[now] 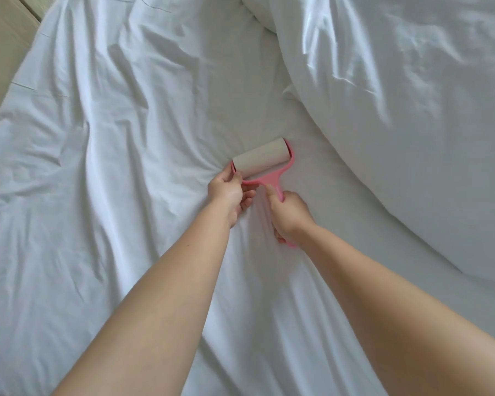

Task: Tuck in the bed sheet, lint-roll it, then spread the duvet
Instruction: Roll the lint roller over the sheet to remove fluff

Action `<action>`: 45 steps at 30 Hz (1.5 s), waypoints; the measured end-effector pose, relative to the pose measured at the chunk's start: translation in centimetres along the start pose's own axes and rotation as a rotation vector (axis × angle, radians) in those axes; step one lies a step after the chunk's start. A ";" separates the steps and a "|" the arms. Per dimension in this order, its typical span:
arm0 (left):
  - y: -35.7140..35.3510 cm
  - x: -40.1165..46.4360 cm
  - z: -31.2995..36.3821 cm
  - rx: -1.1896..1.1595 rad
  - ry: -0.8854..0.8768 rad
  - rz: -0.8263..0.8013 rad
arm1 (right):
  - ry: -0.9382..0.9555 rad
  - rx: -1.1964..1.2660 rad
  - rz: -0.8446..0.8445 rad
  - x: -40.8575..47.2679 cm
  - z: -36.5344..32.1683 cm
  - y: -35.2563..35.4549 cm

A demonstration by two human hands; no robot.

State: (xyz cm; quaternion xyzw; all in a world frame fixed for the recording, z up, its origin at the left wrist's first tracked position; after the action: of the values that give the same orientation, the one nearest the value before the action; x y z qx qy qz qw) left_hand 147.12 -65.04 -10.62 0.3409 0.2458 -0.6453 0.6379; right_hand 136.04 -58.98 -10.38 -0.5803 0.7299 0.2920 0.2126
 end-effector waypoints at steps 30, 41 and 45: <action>-0.7 -2.4 -0.8 0.031 0.030 0.149 | -0.060 0.014 -0.004 -1.9 0.4 1.0; -4.7 -13.9 -13.2 -0.017 0.073 0.194 | -0.112 -0.057 -0.105 -13.7 10.6 6.9; -5.8 -17.2 -16.1 -0.033 0.079 0.200 | -0.130 -0.062 -0.109 -17.0 13.2 8.8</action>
State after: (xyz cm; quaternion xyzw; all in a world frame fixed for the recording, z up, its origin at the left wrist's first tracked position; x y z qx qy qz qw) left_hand 142.62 -41.26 -8.82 0.3784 0.2462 -0.5602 0.6945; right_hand 131.11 -36.47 -7.51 -0.6053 0.6725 0.3395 0.2572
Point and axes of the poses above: each hand's wrist, its own x-axis towards the middle knuckle, its own y-axis out of the back of the hand, z = x × y, the point moved 4 cm from there along x, towards the middle knuckle, and after that the axes turned 13 degrees about x, right-handed, at the moved point
